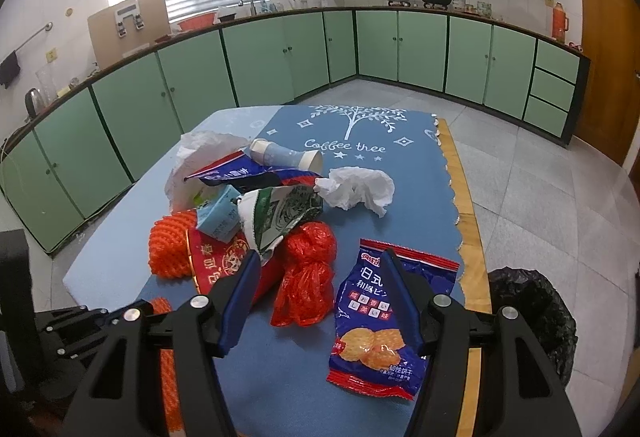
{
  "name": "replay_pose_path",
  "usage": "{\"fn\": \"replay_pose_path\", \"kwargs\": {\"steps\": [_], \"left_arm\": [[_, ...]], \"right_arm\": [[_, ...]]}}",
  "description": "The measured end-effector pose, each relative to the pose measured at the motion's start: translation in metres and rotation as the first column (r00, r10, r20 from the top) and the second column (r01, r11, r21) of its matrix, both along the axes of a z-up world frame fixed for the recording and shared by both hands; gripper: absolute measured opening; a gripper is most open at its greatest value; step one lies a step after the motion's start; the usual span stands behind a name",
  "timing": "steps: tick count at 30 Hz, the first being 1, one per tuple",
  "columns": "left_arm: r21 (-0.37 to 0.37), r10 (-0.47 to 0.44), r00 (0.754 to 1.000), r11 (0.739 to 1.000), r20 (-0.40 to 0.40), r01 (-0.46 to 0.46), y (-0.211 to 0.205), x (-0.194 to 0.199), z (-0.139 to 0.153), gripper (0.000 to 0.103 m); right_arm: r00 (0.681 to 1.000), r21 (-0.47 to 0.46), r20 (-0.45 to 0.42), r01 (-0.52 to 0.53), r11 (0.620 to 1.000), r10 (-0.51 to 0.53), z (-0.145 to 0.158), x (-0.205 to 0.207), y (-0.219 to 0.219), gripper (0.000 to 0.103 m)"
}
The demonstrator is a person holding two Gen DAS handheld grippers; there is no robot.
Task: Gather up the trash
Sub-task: 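Move both tools toward the orange foam nets on the mat, then grasp the orange foam net with the left gripper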
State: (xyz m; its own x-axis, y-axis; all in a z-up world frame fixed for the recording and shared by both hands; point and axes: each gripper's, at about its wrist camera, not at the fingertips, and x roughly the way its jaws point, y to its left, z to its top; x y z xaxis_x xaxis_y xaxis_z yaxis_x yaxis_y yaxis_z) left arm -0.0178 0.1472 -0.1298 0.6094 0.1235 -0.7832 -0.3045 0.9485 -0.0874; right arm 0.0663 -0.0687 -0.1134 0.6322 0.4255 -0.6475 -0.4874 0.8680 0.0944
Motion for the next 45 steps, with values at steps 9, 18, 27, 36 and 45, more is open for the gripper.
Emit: {"fn": "replay_pose_path", "kwargs": {"steps": [9, 18, 27, 36, 45], "left_arm": [[-0.002, 0.021, 0.993, 1.000, 0.114, -0.021, 0.008, 0.002, 0.039, 0.000], [-0.022, -0.040, 0.998, 0.999, 0.050, 0.041, -0.007, -0.008, 0.022, 0.068], [-0.062, -0.016, 0.997, 0.998, -0.074, 0.012, 0.004, 0.004, -0.013, 0.077], [-0.058, -0.025, 0.997, 0.998, -0.079, 0.020, 0.004, 0.007, -0.017, 0.011], [-0.002, -0.002, 0.998, 1.000, 0.059, 0.003, 0.004, 0.008, 0.025, 0.010]], "right_arm": [[1.000, 0.002, -0.006, 0.002, 1.000, -0.002, -0.002, 0.003, -0.001, 0.061], [1.000, 0.005, -0.012, -0.002, 1.000, 0.003, -0.004, 0.002, -0.001, 0.061], [1.000, 0.007, -0.008, 0.009, 1.000, -0.009, -0.003, 0.002, -0.003, 0.061], [1.000, 0.004, -0.004, 0.015, 1.000, -0.015, -0.002, 0.003, -0.004, 0.061], [1.000, 0.002, -0.009, 0.013, 1.000, -0.013, -0.002, 0.004, -0.003, 0.061]]}}
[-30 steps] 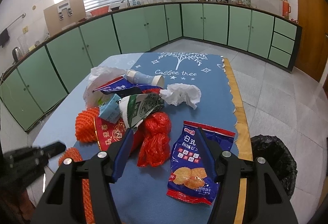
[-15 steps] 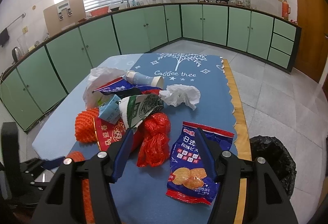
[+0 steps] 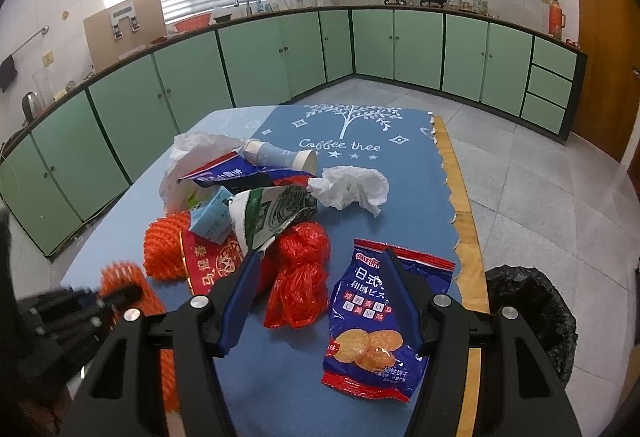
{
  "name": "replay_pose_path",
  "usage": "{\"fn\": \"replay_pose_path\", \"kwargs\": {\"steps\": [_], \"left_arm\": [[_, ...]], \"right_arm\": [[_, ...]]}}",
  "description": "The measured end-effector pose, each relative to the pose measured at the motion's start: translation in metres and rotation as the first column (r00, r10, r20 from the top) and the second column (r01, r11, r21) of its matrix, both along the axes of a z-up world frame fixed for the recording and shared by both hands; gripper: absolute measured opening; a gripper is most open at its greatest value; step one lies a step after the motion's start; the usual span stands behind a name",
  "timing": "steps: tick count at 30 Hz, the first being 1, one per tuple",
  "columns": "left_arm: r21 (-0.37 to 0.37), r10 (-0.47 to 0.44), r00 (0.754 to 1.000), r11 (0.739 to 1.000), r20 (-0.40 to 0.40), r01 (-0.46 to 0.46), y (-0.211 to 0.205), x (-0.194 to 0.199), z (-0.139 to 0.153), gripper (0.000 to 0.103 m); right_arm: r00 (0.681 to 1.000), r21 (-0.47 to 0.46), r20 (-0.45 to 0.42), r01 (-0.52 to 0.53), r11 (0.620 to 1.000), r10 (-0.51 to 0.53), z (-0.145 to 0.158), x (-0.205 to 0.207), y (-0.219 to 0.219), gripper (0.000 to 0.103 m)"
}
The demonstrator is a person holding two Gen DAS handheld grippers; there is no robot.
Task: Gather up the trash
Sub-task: 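Grasp the orange foam net with the left gripper, then grasp the red plastic bag with the right gripper while left holds net, then carry both items over the bin and open both grippers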
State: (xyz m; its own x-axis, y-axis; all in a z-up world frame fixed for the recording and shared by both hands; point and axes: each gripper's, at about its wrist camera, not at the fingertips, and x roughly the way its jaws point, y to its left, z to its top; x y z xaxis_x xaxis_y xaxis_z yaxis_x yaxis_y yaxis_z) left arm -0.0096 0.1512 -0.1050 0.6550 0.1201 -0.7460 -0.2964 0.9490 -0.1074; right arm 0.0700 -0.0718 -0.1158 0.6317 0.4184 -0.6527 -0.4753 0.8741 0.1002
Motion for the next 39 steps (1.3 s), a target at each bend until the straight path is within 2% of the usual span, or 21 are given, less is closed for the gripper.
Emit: {"fn": "replay_pose_path", "kwargs": {"steps": [6, 14, 19, 20, 22, 29, 35, 39], "left_arm": [[0.009, -0.008, 0.999, 1.000, 0.033, 0.008, -0.006, 0.012, 0.007, 0.010], [0.039, 0.007, 0.998, 0.999, 0.063, -0.009, -0.007, 0.018, 0.015, 0.010], [0.047, 0.005, 0.998, 0.999, 0.068, -0.008, -0.004, 0.021, 0.017, 0.010], [0.049, 0.003, 0.998, 0.999, 0.069, -0.007, -0.005, 0.022, 0.017, 0.010], [0.051, 0.002, 0.997, 0.999, 0.072, -0.005, -0.004, 0.023, 0.018, 0.010], [0.079, -0.002, 0.990, 0.997, 0.144, -0.009, -0.008, 0.023, 0.045, 0.010], [0.115, -0.042, 0.971, 0.993, 0.235, 0.015, -0.021, 0.030, 0.079, 0.010], [0.130, -0.075, 0.960, 0.991, 0.271, 0.041, -0.034, 0.040, 0.093, 0.010]], "right_arm": [[1.000, -0.018, -0.023, -0.002, 1.000, 0.001, -0.008, 0.005, 0.004, 0.058], [0.994, -0.048, -0.109, -0.023, 0.999, 0.017, -0.033, 0.023, 0.017, 0.050], [0.980, -0.041, -0.190, -0.066, 0.997, 0.057, -0.049, 0.033, 0.024, 0.019], [0.980, -0.037, -0.189, -0.068, 0.997, 0.060, -0.050, 0.033, 0.024, 0.017], [0.981, -0.007, -0.178, -0.076, 0.997, 0.073, -0.046, 0.031, 0.021, 0.012], [0.992, 0.139, -0.102, -0.066, 0.988, 0.080, -0.008, 0.025, 0.001, 0.011], [0.990, 0.306, -0.085, -0.078, 0.949, 0.108, 0.023, 0.030, -0.024, 0.011], [0.994, 0.354, -0.060, -0.066, 0.933, 0.094, 0.040, 0.036, -0.041, 0.011]]}}
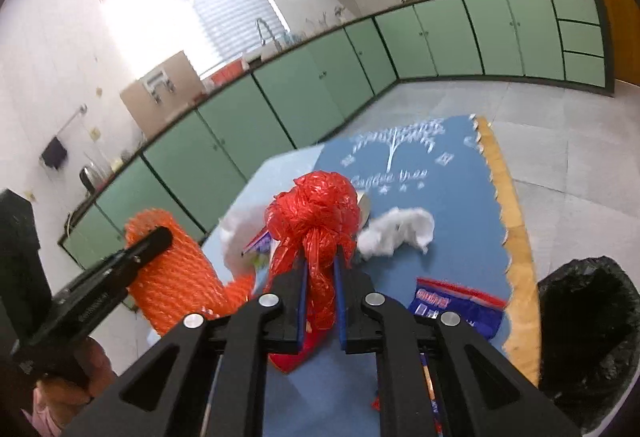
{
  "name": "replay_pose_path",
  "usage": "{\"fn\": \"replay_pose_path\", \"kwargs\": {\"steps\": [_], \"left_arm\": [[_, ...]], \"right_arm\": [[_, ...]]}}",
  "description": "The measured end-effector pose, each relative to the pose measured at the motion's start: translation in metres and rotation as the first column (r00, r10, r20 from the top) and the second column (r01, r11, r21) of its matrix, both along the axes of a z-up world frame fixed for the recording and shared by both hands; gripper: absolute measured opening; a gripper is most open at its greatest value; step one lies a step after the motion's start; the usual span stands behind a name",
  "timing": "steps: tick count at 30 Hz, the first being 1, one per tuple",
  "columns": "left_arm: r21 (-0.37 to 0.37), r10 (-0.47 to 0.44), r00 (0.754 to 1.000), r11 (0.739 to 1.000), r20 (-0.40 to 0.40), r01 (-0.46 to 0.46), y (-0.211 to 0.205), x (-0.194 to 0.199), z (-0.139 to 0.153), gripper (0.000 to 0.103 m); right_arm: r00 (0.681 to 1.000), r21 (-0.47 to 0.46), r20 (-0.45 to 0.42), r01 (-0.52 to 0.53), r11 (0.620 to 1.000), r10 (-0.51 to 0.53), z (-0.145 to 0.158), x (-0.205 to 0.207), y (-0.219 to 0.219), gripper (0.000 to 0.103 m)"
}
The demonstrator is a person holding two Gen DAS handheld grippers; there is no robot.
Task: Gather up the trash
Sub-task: 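Carry both items over the bin and open both grippers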
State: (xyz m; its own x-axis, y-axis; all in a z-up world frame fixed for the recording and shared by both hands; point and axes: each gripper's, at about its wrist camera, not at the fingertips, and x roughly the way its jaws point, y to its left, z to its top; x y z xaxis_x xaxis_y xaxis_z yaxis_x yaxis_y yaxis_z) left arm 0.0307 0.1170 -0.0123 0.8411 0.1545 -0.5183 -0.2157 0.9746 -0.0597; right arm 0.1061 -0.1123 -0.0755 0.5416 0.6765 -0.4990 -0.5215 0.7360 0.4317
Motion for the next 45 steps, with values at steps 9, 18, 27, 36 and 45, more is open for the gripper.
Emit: {"fn": "replay_pose_path", "kwargs": {"steps": [9, 18, 27, 36, 45], "left_arm": [[-0.012, -0.188, 0.981, 0.982, 0.052, 0.189, -0.068, 0.049, 0.010, 0.010], [-0.078, -0.440, 0.898, 0.896, -0.008, 0.438, -0.183, 0.107, -0.034, 0.010], [-0.133, -0.598, 0.786, 0.802, -0.158, 0.583, -0.268, 0.154, -0.109, 0.030], [-0.140, -0.576, 0.801, 0.817, -0.164, 0.559, -0.248, 0.148, -0.112, 0.054], [0.041, -0.284, 0.957, 0.957, -0.059, 0.287, -0.156, 0.091, -0.077, 0.064]], "right_arm": [[0.972, -0.013, 0.089, 0.221, 0.975, -0.219, 0.026, 0.002, -0.087, 0.011], [0.864, -0.170, 0.024, 0.499, 0.850, -0.502, -0.028, -0.007, -0.194, 0.011], [0.777, -0.283, -0.105, 0.574, 0.768, -0.620, -0.105, -0.007, -0.253, 0.014], [0.738, -0.344, -0.087, 0.608, 0.716, -0.669, -0.114, 0.000, -0.258, 0.049], [0.859, -0.245, 0.026, 0.501, 0.830, -0.512, -0.068, 0.004, -0.173, 0.064]]}}
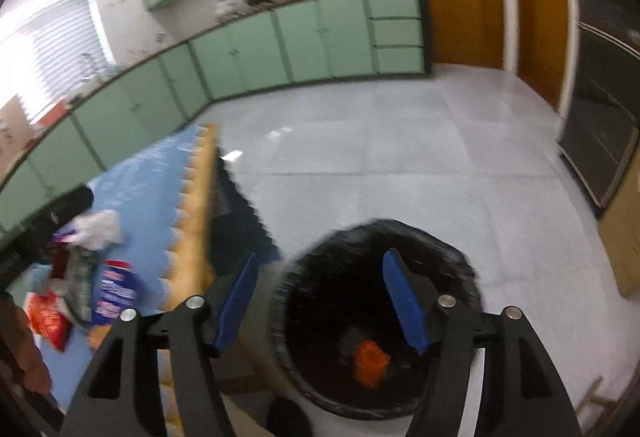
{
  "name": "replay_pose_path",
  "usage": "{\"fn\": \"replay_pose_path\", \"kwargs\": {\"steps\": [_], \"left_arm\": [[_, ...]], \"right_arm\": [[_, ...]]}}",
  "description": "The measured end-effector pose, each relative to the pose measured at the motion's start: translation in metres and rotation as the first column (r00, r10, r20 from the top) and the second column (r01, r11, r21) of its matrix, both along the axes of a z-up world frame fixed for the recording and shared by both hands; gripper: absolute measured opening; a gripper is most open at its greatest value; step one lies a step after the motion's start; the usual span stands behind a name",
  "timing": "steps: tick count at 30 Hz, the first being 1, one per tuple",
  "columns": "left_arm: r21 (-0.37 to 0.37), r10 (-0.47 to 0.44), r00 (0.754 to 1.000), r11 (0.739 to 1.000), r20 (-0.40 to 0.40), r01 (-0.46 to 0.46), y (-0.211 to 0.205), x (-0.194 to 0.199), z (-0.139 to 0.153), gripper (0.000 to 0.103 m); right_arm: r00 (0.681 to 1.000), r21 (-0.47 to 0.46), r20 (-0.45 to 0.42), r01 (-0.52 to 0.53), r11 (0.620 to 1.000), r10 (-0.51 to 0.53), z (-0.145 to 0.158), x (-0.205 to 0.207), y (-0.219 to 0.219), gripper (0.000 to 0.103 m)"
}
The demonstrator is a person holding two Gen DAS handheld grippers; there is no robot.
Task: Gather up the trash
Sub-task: 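Carry both items over the bin and open both grippers, then grasp the green milk carton with left while right grasps blue biscuit bag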
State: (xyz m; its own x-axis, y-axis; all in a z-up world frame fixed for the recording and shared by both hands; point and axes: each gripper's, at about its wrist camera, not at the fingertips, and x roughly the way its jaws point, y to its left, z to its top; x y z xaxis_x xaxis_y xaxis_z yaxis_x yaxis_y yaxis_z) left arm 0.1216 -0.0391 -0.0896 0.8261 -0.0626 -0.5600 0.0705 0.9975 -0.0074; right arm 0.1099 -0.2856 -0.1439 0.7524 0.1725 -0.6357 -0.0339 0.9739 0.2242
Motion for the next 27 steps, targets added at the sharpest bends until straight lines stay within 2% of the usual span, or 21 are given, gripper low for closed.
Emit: {"fn": "replay_pose_path", "kwargs": {"steps": [3, 5, 9, 13, 19, 21, 23, 27], "left_arm": [[0.040, 0.095, 0.995, 0.995, -0.014, -0.094, 0.032, -0.019, -0.010, 0.065], [0.049, 0.132, 0.990, 0.990, -0.050, -0.129, 0.046, -0.025, -0.020, 0.066], [0.025, 0.163, 0.980, 0.987, -0.118, -0.162, 0.066, -0.027, -0.040, 0.064], [0.007, 0.144, 0.978, 0.989, -0.152, -0.145, 0.071, -0.020, -0.049, 0.048], [0.009, 0.138, 0.975, 0.990, -0.176, -0.139, 0.067, -0.019, -0.059, 0.045], [0.012, 0.153, 0.972, 0.988, -0.177, -0.153, 0.068, -0.019, -0.061, 0.040], [0.008, 0.163, 0.971, 0.986, -0.173, -0.164, 0.069, -0.019, -0.059, 0.030], [0.003, 0.180, 0.971, 0.983, -0.155, -0.182, 0.073, -0.023, -0.056, 0.022]], "right_arm": [[0.996, -0.003, 0.034, -0.084, 0.996, 0.084, 0.005, 0.000, 0.036, 0.065], [0.991, -0.020, 0.045, -0.127, 0.992, 0.128, 0.007, 0.002, 0.055, 0.065], [0.981, -0.022, 0.040, -0.188, 0.982, 0.189, 0.003, 0.003, 0.083, 0.065], [0.978, -0.047, 0.036, -0.203, 0.978, 0.205, 0.001, -0.001, 0.092, 0.065], [0.981, -0.042, 0.023, -0.191, 0.981, 0.192, -0.001, 0.000, 0.089, 0.065], [0.980, -0.042, 0.018, -0.199, 0.979, 0.200, -0.002, 0.001, 0.090, 0.065], [0.977, -0.041, 0.012, -0.213, 0.976, 0.214, -0.003, 0.001, 0.094, 0.065], [0.965, -0.027, -0.013, -0.263, 0.965, 0.262, -0.009, 0.002, 0.103, 0.065]]}}
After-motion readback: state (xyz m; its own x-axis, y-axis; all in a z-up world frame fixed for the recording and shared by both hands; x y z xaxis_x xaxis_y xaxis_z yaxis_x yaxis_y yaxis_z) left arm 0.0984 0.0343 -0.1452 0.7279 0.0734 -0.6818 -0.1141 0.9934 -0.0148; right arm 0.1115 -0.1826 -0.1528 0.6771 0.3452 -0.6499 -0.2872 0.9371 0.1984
